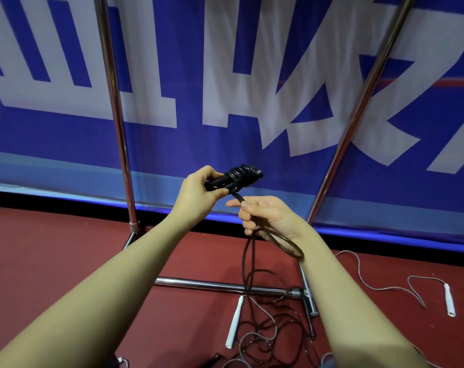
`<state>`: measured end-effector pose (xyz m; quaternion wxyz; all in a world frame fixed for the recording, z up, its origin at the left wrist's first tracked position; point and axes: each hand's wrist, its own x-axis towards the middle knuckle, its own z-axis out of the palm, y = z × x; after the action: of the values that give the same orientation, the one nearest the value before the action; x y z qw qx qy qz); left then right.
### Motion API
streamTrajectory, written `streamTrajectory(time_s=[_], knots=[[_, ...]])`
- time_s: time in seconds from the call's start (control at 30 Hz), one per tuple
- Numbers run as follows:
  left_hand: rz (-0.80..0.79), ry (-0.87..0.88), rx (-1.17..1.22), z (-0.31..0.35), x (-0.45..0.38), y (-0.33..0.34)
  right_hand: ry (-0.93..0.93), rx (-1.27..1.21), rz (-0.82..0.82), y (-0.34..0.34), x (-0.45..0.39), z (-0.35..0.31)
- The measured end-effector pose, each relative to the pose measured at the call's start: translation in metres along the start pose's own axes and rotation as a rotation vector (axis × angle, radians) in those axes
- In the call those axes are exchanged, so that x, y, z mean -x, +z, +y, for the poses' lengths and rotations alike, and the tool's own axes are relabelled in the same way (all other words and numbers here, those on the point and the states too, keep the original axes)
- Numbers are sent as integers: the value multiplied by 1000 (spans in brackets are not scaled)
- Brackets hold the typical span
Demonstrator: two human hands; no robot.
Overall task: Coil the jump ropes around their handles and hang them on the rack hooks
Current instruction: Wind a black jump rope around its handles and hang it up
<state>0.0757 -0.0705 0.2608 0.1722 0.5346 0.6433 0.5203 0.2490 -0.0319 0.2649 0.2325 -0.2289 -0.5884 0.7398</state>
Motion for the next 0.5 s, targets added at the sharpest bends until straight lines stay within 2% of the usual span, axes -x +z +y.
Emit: streamTrajectory(time_s=[0.27,0.43,0.5], knots=[[-21,-2,-24,-4,-1,-10,-15,-97,-98,1,-2,0],[-194,51,-168,-1,0,-12,-5,5,-96,-3,3,-3],[-287,66,-219,0,0,-15,-12,116,-57,-6,6,-7]])
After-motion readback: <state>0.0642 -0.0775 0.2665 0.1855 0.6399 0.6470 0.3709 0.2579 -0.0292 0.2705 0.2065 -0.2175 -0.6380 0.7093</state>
